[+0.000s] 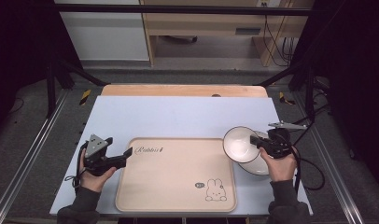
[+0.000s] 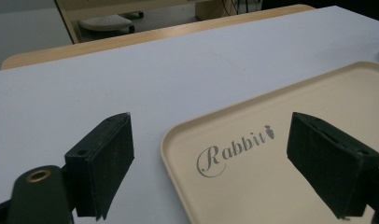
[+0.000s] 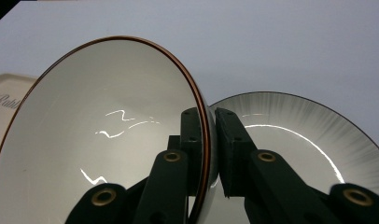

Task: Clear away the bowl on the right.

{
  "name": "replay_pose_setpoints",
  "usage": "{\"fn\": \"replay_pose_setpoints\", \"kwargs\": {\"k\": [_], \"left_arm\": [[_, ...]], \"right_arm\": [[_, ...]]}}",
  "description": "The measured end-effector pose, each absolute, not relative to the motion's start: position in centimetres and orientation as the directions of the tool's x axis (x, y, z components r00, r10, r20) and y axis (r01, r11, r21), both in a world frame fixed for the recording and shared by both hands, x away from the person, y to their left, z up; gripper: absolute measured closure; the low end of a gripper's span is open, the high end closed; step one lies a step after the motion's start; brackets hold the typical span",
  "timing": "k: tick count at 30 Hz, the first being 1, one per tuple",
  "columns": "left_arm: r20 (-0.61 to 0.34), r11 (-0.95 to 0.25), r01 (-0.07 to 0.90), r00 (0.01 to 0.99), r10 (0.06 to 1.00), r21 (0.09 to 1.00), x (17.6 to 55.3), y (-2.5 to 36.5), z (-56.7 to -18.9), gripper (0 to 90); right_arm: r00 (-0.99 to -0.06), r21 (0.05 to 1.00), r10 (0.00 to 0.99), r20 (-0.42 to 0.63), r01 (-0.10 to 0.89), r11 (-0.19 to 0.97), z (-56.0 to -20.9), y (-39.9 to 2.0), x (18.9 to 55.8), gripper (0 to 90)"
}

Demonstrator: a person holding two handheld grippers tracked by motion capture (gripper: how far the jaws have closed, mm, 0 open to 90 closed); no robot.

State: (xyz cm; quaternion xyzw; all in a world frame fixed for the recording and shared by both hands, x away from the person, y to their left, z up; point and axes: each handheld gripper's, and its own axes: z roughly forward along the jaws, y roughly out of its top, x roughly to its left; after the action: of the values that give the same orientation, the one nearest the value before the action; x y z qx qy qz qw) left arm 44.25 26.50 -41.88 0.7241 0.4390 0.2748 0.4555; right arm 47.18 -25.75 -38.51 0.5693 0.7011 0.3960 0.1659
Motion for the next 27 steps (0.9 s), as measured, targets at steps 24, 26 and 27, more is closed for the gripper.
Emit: {"fn": "replay_pose_setpoints", "kwargs": {"k": [24, 26, 27], "left_arm": [[-0.003, -0.198, 0.386, 0.463, 0.886, 0.901, 44.2, 26.6, -41.9, 14.4], [-0.004, -0.197, 0.385, 0.463, 0.886, 0.902, 44.2, 26.6, -41.9, 14.4], [-0.004, -0.197, 0.385, 0.463, 0.886, 0.902, 44.2, 26.6, -41.9, 14.4]], "right_arm": [[-0.394, 0.749, 0.888, 0.237, 0.656, 0.091, -38.2, -22.5, 47.0, 81.8], [-0.399, 0.749, 0.884, 0.245, 0.657, 0.089, -38.1, -22.3, 47.0, 81.8], [-0.405, 0.75, 0.881, 0.245, 0.655, 0.092, -38.1, -22.2, 47.0, 81.8]]}}
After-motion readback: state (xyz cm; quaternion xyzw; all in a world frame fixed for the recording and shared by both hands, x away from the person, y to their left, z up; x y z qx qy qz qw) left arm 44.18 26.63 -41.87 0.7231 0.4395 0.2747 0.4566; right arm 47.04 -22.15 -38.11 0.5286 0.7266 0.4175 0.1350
